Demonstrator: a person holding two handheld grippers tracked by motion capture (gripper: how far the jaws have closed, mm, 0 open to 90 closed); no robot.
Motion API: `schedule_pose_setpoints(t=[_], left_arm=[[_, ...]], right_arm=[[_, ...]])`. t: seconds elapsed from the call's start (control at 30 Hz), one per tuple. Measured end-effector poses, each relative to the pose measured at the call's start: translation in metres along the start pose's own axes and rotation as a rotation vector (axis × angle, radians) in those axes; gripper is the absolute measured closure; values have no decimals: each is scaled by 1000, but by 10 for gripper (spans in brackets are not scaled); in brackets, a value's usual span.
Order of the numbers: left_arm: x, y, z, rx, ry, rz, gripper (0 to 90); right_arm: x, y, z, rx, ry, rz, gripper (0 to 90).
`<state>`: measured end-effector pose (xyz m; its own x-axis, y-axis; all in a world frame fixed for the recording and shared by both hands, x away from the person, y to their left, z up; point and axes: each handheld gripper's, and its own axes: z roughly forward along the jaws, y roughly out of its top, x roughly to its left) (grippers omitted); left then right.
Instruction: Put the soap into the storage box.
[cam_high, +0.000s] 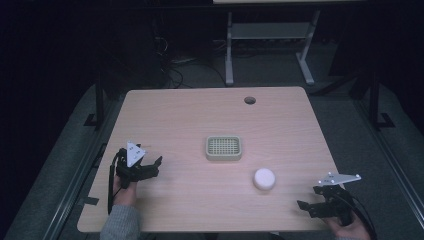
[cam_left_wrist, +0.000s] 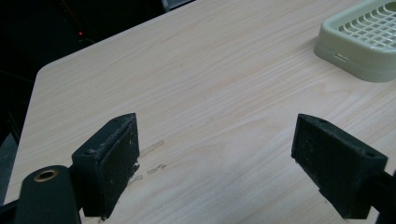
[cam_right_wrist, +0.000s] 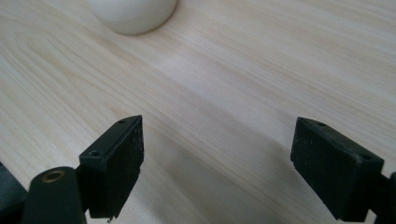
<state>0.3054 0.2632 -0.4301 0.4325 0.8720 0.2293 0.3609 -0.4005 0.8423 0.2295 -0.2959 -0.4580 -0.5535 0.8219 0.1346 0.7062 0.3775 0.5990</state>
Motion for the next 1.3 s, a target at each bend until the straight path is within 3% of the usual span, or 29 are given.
schedule_pose_setpoints(t=[0.33, 1.3], left_arm=[[2, 0, -2, -4, 0, -8, 149], [4, 1, -5, -16, 0, -20, 148]], right_arm=[[7, 13, -3, 9, 15, -33, 176], [26, 78, -2, 135, 3, -198, 177]])
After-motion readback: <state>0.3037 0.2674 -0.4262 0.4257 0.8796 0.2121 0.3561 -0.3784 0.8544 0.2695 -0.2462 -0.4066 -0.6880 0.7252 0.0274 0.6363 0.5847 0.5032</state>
